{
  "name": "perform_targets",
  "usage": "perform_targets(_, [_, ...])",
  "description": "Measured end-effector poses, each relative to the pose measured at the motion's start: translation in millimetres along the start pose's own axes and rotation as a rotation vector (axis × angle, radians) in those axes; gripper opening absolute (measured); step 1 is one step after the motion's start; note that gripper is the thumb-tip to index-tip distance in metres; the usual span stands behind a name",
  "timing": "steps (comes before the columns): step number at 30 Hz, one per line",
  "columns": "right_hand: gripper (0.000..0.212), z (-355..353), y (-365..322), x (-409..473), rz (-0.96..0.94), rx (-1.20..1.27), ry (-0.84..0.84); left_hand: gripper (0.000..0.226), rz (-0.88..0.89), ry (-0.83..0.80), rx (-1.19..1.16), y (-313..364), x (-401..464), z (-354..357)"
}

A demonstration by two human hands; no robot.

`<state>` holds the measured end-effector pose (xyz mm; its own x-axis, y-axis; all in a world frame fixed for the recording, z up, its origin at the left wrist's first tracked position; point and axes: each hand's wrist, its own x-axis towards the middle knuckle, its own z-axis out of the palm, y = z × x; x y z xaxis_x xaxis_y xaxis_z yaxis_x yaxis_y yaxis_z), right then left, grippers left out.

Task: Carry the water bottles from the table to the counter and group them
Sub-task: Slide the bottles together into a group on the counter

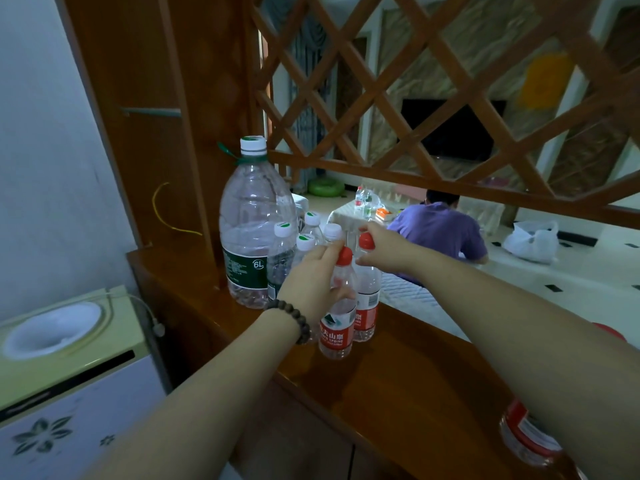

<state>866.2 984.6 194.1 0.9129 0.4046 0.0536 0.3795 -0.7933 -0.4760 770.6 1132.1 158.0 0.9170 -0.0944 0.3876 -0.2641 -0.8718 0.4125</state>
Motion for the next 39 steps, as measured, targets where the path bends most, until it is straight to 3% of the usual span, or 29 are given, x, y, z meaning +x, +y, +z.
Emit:
perform_targets(6, [0.086,0.6,-0.3,-6.5,0.0,-0.018,0.003,0.09,-0.009,-0.048,-0.003,4.0,-0.6,-2.5])
perform_targets(11, [0.088,-9.7,-3.9,-20.7,-0.02,-0.011,-0.01,0.097,0.015,-0.06,0.002,4.1,-3.1,-0.2])
perform_targets(17, [0.082,-50.7,-1.2,-66.2,-0.05,-0.146,-0.011,0.097,0.088,0.125,0.076,20.0,-2.0,-3.8])
perform_targets(21, [0.075,-88.8,16.6,-118.0,0.06,-0.203,-0.051,0.078,0.245,0.249,-0.003,64.8,-0.3,-5.9])
perform_targets(26, [0.064,-138.5,48.1,-205.4,0.208,-0.164,0.03,0.059,0.498,0.047,-0.255,143.0,2.2,19.2])
perform_targets(32, [0.075,-152.9,98.2,-294.3,0.431,-0.123,0.138,0.099,0.494,-0.436,-0.39,211.5,-2.2,75.4])
perform_targets(35, [0.09,-137.4,120.5,-313.0,0.492,-0.05,0.206,0.108,0.456,-0.493,-0.367,224.2,-3.8,96.2])
perform_targets(39, [0.097,-105.3,142.0,-320.2,0.545,0.124,0.273,0.099,0.433,-0.442,-0.416,228.2,-3.5,106.7])
